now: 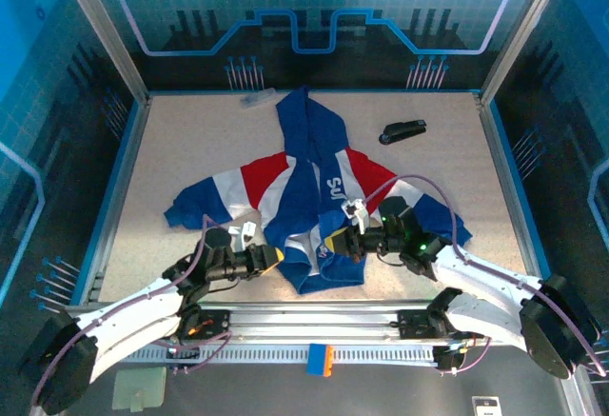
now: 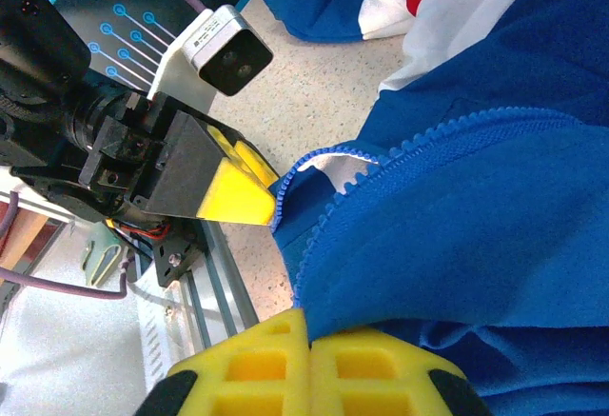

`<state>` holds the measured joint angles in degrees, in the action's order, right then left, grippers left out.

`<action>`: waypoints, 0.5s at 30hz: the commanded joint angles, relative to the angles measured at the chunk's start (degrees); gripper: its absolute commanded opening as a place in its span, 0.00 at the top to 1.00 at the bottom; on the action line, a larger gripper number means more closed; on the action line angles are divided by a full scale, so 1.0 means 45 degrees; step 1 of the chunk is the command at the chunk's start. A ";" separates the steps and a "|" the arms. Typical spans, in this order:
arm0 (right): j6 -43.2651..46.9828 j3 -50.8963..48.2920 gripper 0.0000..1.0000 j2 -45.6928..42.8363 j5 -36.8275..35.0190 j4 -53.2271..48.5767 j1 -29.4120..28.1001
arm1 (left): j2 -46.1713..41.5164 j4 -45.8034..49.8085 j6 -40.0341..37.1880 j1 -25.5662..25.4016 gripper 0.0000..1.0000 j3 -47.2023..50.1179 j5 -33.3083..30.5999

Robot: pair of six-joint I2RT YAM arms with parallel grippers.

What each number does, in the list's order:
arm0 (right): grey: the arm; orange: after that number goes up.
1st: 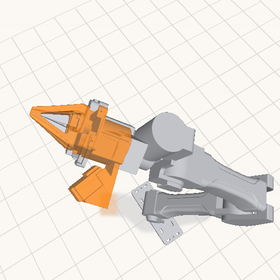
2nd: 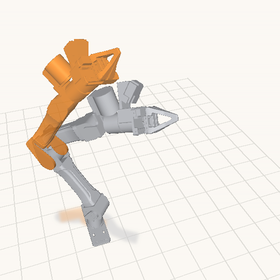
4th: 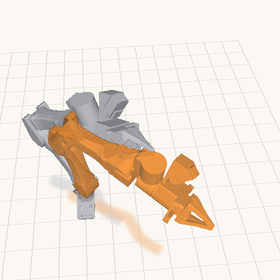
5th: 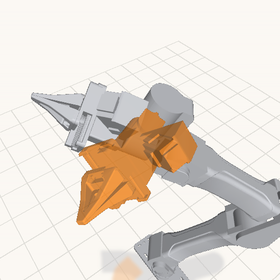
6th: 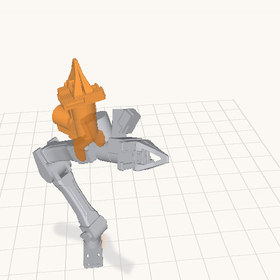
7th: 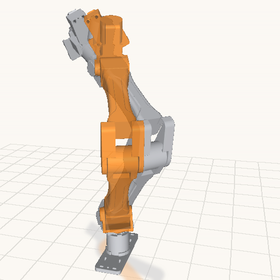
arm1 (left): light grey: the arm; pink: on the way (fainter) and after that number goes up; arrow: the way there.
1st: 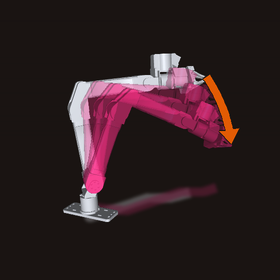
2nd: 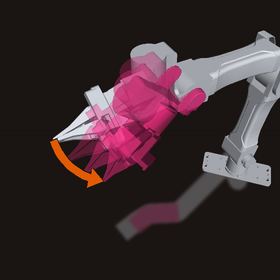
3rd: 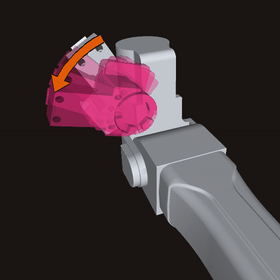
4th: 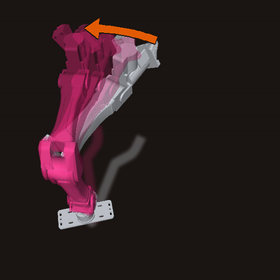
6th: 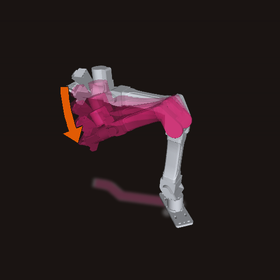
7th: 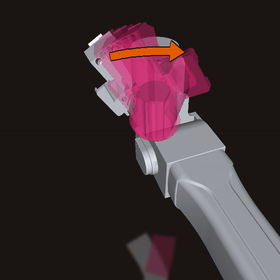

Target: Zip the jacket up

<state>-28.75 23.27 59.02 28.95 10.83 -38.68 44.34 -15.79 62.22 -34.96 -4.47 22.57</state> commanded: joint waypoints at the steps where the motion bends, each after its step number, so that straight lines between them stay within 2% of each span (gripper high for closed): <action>1: -0.0116 0.0319 1.00 -0.0028 -0.0064 0.0110 -0.0193 | -0.0003 -0.0661 -0.0349 0.0117 0.77 -0.0374 0.0403; 8: -0.0139 0.0279 1.00 -0.0014 -0.0091 0.0137 -0.0210 | -0.1077 0.0412 -0.0379 0.0119 0.87 -0.0393 0.0375; 9: -0.0134 0.0294 1.00 0.0006 -0.0086 0.0152 -0.0218 | -0.1280 0.0625 -0.0396 0.0125 0.86 -0.0393 0.0339; 12: -0.0134 0.0352 1.00 0.0101 -0.0067 0.0192 -0.0223 | -0.1727 0.1099 -0.0461 0.0128 0.68 -0.0431 0.0354; 15: -0.0136 0.0406 1.00 0.0203 -0.0040 0.0259 -0.0253 | -0.1882 0.1360 -0.0519 0.0129 0.63 -0.0466 0.0346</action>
<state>-28.95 23.35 59.42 28.93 11.00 -38.74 36.75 -12.43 61.10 -34.81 -4.80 23.03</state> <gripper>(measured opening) 0.064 0.359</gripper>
